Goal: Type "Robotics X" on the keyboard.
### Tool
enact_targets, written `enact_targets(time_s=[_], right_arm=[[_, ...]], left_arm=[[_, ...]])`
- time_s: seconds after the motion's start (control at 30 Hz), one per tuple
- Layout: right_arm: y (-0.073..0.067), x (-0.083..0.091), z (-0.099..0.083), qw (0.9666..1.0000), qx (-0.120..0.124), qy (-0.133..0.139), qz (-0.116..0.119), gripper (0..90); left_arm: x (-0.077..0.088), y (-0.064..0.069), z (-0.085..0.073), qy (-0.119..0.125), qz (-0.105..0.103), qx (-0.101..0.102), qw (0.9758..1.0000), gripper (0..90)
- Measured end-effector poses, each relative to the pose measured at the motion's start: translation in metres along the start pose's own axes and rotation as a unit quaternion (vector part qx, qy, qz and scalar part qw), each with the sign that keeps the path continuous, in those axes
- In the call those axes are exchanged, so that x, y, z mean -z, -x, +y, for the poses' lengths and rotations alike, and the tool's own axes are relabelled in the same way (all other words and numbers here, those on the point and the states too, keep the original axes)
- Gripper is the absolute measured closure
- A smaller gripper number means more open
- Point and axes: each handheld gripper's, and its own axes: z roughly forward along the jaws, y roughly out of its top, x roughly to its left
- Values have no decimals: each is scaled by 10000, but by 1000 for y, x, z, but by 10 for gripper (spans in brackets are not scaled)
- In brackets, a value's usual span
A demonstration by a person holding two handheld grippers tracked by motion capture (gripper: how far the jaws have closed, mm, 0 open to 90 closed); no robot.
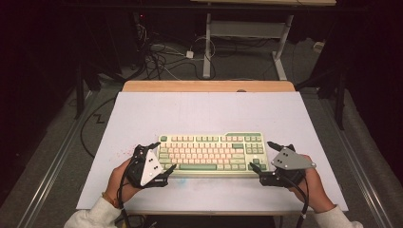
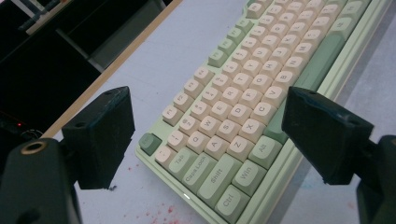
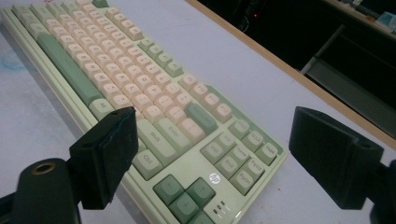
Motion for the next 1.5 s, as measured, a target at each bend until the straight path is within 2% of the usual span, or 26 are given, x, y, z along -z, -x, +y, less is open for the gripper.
enact_targets(time_s=[0.33,0.4,0.5,0.6,0.73,1.3,1.5], right_arm=[[0,7,-6,9999,50,29,-140,162],[1,9,-7,9998,21,59,-166,162],[3,12,-9,9996,-15,124,-235,162],[4,16,-11,9994,-64,166,-285,162],[6,20,-15,9996,-63,209,-194,162],[12,30,-41,9984,-197,137,-510,170],[14,32,-53,9977,-338,100,-577,163]], left_arm=[[5,2,-7,-32,5,5,10000,146],[7,2,-8,-41,44,-9,10000,146],[10,1,-12,5,43,90,9999,146],[12,1,-16,1,39,64,10000,146],[16,1,-22,10,77,116,9999,146],[24,-2,-51,-178,143,343,9992,145],[23,-2,-61,-293,117,387,9988,145]])
